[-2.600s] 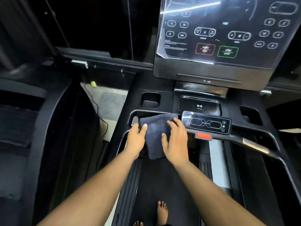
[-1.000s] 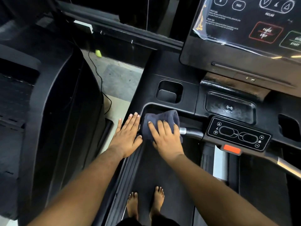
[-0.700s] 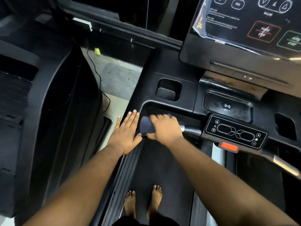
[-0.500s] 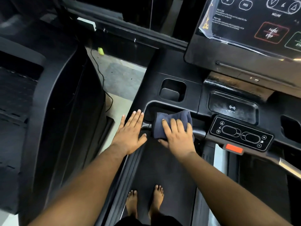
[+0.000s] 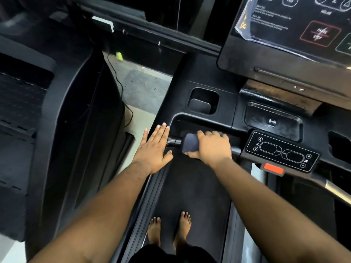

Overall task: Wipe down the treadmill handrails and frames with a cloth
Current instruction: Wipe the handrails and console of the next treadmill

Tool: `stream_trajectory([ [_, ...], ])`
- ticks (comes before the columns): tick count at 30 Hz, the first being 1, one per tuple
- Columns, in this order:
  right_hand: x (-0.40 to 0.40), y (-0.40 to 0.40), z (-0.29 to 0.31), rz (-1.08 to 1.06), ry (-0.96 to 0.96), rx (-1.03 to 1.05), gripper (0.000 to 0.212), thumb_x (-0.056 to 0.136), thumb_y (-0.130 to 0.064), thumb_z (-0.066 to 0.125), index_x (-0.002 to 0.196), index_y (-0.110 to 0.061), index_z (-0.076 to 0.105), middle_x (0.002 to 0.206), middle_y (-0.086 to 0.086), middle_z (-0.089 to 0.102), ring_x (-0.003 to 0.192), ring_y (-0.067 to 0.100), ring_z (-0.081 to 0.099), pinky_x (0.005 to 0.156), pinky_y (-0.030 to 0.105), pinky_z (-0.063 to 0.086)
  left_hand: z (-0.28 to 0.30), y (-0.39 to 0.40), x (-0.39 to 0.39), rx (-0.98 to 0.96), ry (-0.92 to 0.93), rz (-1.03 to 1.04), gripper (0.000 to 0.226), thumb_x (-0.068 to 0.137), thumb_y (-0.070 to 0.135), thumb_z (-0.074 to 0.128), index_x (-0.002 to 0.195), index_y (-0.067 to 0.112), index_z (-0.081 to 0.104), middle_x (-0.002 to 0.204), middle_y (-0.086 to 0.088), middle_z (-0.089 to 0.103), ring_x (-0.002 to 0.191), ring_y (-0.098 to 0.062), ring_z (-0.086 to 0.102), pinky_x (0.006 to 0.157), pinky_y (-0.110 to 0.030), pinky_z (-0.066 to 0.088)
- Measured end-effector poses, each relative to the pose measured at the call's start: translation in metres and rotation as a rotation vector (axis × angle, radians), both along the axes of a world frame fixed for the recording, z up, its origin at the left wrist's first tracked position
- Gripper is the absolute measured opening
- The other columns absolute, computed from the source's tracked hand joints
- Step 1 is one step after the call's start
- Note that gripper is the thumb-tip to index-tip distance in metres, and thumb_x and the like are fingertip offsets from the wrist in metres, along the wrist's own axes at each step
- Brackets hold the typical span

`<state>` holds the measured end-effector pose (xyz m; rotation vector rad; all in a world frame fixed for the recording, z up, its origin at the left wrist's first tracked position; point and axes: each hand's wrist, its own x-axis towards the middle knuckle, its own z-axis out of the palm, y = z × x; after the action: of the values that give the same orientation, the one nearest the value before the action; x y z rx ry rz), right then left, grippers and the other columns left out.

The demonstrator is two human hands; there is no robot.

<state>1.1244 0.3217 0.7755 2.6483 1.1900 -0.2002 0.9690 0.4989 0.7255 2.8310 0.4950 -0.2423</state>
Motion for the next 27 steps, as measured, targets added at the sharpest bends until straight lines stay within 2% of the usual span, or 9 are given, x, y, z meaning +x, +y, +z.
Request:
stream_trajectory([
  [2,0.008,0.017,0.009,0.01,0.099,-0.047,0.081,0.071,-0.088,0.056,0.121,-0.025,0.054,0.112,0.002,0.068,0.108,0.028,0.063,0.087,0.044,0.049,0.0,-0.001,0.0,-0.001,0.002,0.002,0.09,0.088,0.056,0.018,0.164,0.017,-0.01,0.172,0.0,-0.017,0.158,-0.014,-0.015,0.128,-0.052,-0.007],
  [4,-0.003,0.008,0.004,0.015,0.027,-0.02,0.081,0.074,-0.083,0.058,0.128,-0.023,0.053,0.117,0.004,0.066,0.112,0.029,0.06,0.09,0.047,0.047,-0.001,-0.002,0.0,-0.013,0.004,0.004,0.092,0.085,0.056,0.017,0.164,0.016,-0.01,0.172,0.0,-0.016,0.158,-0.014,-0.014,0.128,-0.052,-0.007],
  [8,-0.047,-0.02,-0.022,0.017,-0.154,0.034,0.092,0.08,-0.068,0.063,0.152,-0.017,0.039,0.141,0.015,0.052,0.132,0.035,0.046,0.109,0.061,0.026,0.0,-0.001,0.0,-0.02,-0.009,0.015,0.093,0.084,0.055,0.017,0.163,0.016,-0.012,0.172,0.0,-0.016,0.158,-0.014,-0.014,0.128,-0.052,-0.007],
  [12,-0.014,0.039,0.001,0.049,0.134,-0.006,0.071,0.076,-0.07,0.067,0.127,-0.023,0.053,0.12,0.004,0.066,0.113,0.029,0.06,0.088,0.046,0.043,0.001,-0.002,0.001,-0.024,-0.009,0.02,0.092,0.083,0.054,0.016,0.163,0.016,-0.011,0.172,0.001,-0.014,0.158,-0.013,-0.014,0.128,-0.052,-0.009],
  [14,-0.005,0.057,0.008,0.076,0.23,-0.041,0.067,0.074,-0.07,0.066,0.123,-0.025,0.056,0.114,0.0,0.069,0.107,0.027,0.065,0.079,0.042,0.043,0.001,-0.002,0.0,-0.018,-0.013,0.029,0.091,0.084,0.052,0.016,0.161,0.016,-0.015,0.172,0.001,-0.014,0.158,-0.013,-0.015,0.128,-0.052,-0.009],
  [19,-0.053,0.013,-0.021,0.14,-0.137,0.014,0.082,0.083,-0.056,0.064,0.151,-0.019,0.038,0.135,0.011,0.054,0.121,0.032,0.05,0.097,0.054,0.037,-0.002,-0.001,-0.001,-0.038,-0.015,0.024,0.087,0.086,0.052,0.012,0.16,0.017,-0.02,0.17,0.002,-0.02,0.156,-0.012,-0.019,0.127,-0.051,-0.011],
  [22,-0.045,0.038,-0.021,0.176,-0.078,0.049,0.082,0.083,-0.058,0.068,0.148,-0.018,0.038,0.13,0.012,0.056,0.118,0.033,0.051,0.096,0.053,0.039,-0.005,0.002,-0.001,-0.074,-0.043,0.02,0.089,0.086,0.053,0.014,0.162,0.016,-0.014,0.171,0.002,-0.017,0.157,-0.012,-0.017,0.127,-0.05,-0.011],
  [25,-0.023,0.072,-0.003,0.13,0.178,-0.012,0.073,0.079,-0.062,0.07,0.134,-0.02,0.046,0.122,0.007,0.063,0.114,0.031,0.059,0.093,0.048,0.044,-0.004,0.003,-0.001,-0.078,-0.029,0.023,0.09,0.086,0.056,0.014,0.16,0.017,-0.017,0.171,0.002,-0.017,0.156,-0.012,-0.018,0.127,-0.051,-0.012],
  [27,-0.024,0.065,-0.004,0.164,0.111,0.048,0.073,0.08,-0.064,0.067,0.135,-0.02,0.046,0.122,0.005,0.063,0.113,0.029,0.059,0.093,0.048,0.045,-0.004,0.002,-0.002,-0.063,-0.007,0.016,0.089,0.087,0.059,0.011,0.158,0.017,-0.02,0.171,0.001,-0.018,0.156,-0.012,-0.019,0.127,-0.051,-0.013],
])
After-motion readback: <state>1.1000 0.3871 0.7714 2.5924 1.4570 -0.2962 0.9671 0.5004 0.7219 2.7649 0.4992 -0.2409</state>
